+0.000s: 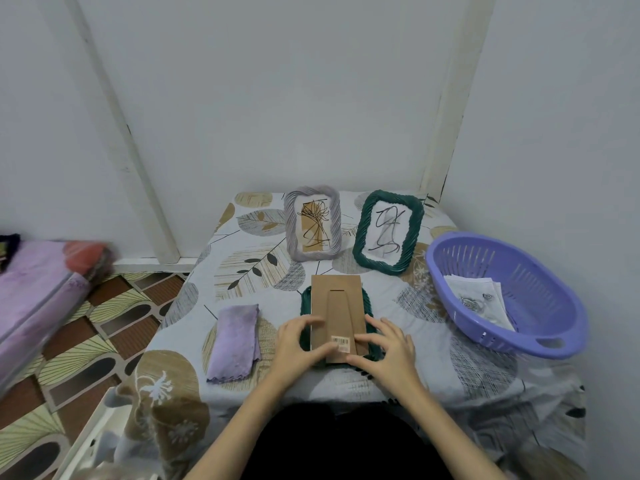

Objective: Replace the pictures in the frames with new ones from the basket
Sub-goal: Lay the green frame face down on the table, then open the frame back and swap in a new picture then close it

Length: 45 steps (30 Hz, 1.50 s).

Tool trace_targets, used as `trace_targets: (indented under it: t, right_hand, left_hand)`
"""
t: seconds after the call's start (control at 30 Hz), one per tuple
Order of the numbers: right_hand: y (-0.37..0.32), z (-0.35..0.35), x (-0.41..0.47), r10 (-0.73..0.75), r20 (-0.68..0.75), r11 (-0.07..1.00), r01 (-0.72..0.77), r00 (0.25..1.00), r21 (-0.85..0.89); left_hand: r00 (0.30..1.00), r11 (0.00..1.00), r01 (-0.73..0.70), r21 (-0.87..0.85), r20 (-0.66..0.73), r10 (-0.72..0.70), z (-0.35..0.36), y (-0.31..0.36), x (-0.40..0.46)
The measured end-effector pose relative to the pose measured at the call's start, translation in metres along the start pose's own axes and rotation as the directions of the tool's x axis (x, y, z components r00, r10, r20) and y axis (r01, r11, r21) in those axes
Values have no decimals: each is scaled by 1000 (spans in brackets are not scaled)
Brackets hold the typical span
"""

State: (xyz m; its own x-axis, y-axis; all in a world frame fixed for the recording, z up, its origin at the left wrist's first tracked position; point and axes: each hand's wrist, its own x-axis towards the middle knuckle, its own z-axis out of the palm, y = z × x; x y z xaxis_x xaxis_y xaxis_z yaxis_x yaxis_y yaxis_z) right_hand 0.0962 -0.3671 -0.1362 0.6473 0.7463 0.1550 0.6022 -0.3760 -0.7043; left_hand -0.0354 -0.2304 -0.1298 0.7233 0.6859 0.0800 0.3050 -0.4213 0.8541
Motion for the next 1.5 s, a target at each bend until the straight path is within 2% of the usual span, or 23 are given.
trace_targets:
  t: [0.1, 0.17, 0.27, 0.33, 0.4, 0.43, 0.5, 0.67, 0.9, 1.0, 1.07, 1.13, 1.2, 1.27, 1.37, 1.43, 1.5]
  right_hand:
    - [2, 0, -1, -8, -7, 1000, 8, 1000, 12]
    - [4, 0, 0, -5, -24, 999, 6, 1000, 39]
    - [9, -2, 5, 30, -159, 993, -11, 987, 119]
    - [9, -8, 13, 87, -184, 996, -82, 979, 37]
    - [8, -10, 20, 172, -107, 967, -189, 979, -173]
    - [6, -10, 24, 202, -68, 943, -213, 977, -256]
    - [-1, -8, 28, 223, -49, 920, -227, 973, -319]
    - [-2, -15, 32, 254, -137, 889, -287, 957, -358]
    - [11, -20, 28, 293, -154, 892, -328, 944, -311]
    - [8, -15, 25, 295, -134, 910, -321, 946, -262]
    - [6, -14, 23, 297, -127, 913, -321, 946, -252]
    - [3, -16, 23, 296, -142, 914, -323, 945, -246]
    - [-1, -17, 24, 277, -171, 913, -315, 945, -261]
    - [-6, -18, 26, 273, -158, 896, -310, 949, -317]
    - [-12, -17, 29, 296, -104, 861, -312, 950, -401]
    - [-13, -15, 31, 312, -103, 861, -327, 945, -391]
    - [-14, -13, 34, 342, -120, 872, -362, 932, -329]
  left_hand:
    - [988, 968, 72, -240, -114, -101, -2, 9, 11]
    - [979, 954, 94, -286, -145, -140, -5, 13, 19]
    - [970, 939, 106, -326, -173, -169, -12, 16, 25]
    - [964, 914, 118, -389, -177, -199, -24, 17, 27]
    - [952, 911, 129, -393, -209, -225, -43, 13, 32]
    - [945, 918, 148, -367, -222, -241, -54, 9, 34]
    - [927, 929, 224, -294, -229, -296, -72, -2, 39]
    - [915, 928, 347, -133, -167, -367, -76, -13, 38]
    - [902, 923, 384, -19, -205, -380, -71, -16, 29]
    - [900, 911, 403, 87, -219, -377, -74, -23, 29]
    - [924, 895, 363, 261, -227, -308, -72, -24, 26]
    - [954, 850, 273, 450, -239, -181, -67, -19, 23]
    - [970, 819, 178, 545, -239, -52, -56, -13, 25]
    - [984, 827, 73, 557, -173, 30, -42, -4, 30]
    - [999, 812, -44, 582, 22, 39, -16, 6, 33]
    - [998, 794, -56, 606, 47, 35, -6, 6, 33]
    - [999, 798, -42, 601, 13, 43, -2, 4, 32]
